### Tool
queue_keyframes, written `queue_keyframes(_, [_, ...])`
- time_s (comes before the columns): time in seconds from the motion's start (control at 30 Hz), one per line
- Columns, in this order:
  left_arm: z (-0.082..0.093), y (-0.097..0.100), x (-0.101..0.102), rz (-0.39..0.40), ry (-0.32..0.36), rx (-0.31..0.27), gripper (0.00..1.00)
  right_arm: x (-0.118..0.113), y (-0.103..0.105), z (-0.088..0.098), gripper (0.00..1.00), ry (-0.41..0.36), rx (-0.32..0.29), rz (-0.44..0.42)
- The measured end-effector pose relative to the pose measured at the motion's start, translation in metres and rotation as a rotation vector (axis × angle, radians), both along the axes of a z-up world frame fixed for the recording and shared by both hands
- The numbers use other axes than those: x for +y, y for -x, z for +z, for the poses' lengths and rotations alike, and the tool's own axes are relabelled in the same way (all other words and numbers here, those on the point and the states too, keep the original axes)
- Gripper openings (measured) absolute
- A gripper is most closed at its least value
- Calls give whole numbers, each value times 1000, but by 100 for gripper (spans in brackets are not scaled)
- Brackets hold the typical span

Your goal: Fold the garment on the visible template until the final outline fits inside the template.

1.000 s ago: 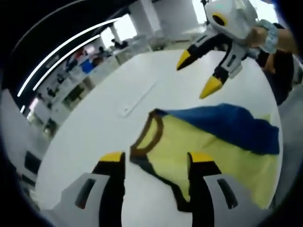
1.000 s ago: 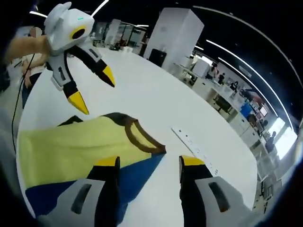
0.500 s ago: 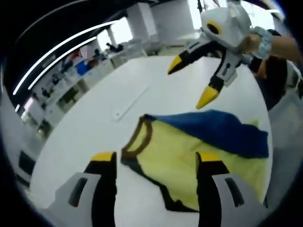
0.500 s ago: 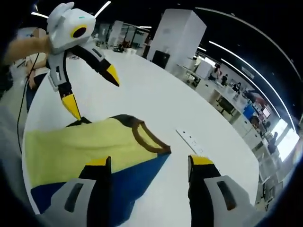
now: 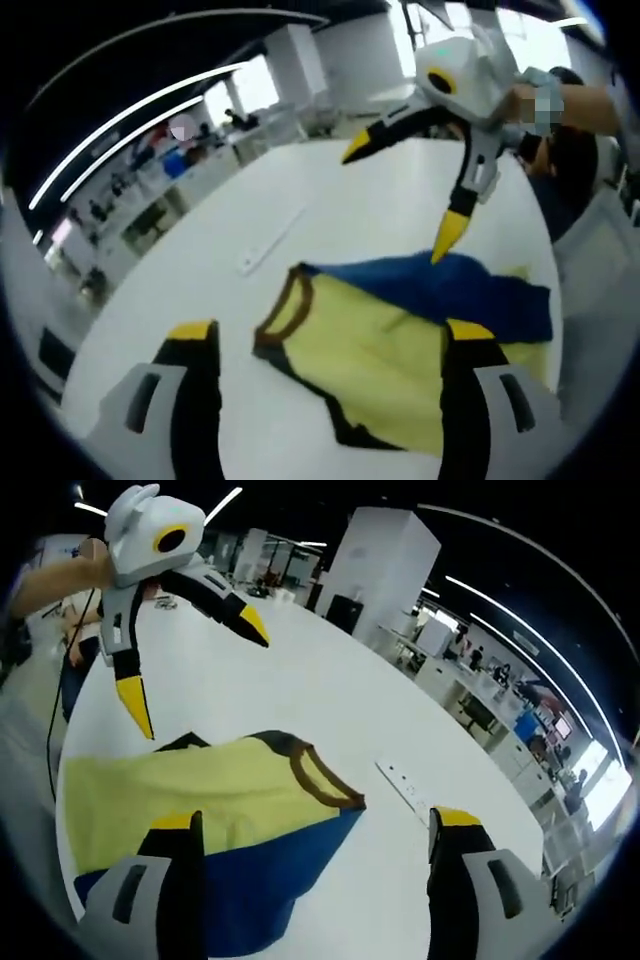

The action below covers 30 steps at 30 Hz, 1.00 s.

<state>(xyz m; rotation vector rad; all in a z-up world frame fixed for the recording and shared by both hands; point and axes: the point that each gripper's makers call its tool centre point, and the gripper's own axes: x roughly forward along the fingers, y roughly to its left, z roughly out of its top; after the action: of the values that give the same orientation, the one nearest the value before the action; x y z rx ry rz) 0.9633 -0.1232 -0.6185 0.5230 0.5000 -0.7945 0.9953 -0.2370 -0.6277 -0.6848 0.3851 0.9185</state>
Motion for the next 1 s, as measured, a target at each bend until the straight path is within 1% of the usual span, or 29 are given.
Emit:
queue_keyframes(0.07, [0, 5, -1, -5, 2, -1, 89, -1, 0, 1, 95, -5, 2, 2])
queue_keyframes(0.17, [3, 5, -2, -9, 9, -15, 94, -1, 10, -1, 99, -12, 15, -1])
queue_keyframes(0.2, [4, 8, -2, -6, 16, -18, 94, -1, 12, -1, 100, -12, 15, 2])
queue_keyframes(0.27, [5, 11, -1, 1, 28, -18, 94, -2, 16, -1, 100, -6, 19, 3])
queue_keyframes(0.37, [5, 10, 3, 13, 29, -24, 99, -3, 23, -1, 100, -11, 19, -3])
queue_keyframes(0.47, [6, 17, 3, 9, 47, -17, 99, -4, 27, 0, 100, -27, 34, -9])
queue_keyframes(0.53, [11, 22, -2, 5, 118, -7, 99, -5, 31, 0, 100, -32, 30, -18])
queue_keyframes(0.57, [12, 23, -2, 8, 130, -8, 99, -6, 33, 0, 100, -33, 31, -18])
queue_keyframes(0.77, [7, 33, -2, -12, 117, 7, 99, -10, 43, 0, 100, -50, 36, -30])
queue_keyframes(0.83, [7, 39, -1, -9, 120, 4, 99, -10, 49, 1, 100, -62, 54, -27])
queue_keyframes(0.87, [7, 38, 0, -4, 119, 5, 99, -10, 51, 1, 100, -68, 62, -30])
queue_keyframes(0.9, [10, 39, 1, -3, 129, 0, 99, -11, 55, 0, 100, -72, 74, -33])
queue_keyframes(1.0, [15, 47, 3, 1, 158, -6, 99, -14, 64, 0, 100, -80, 82, -38])
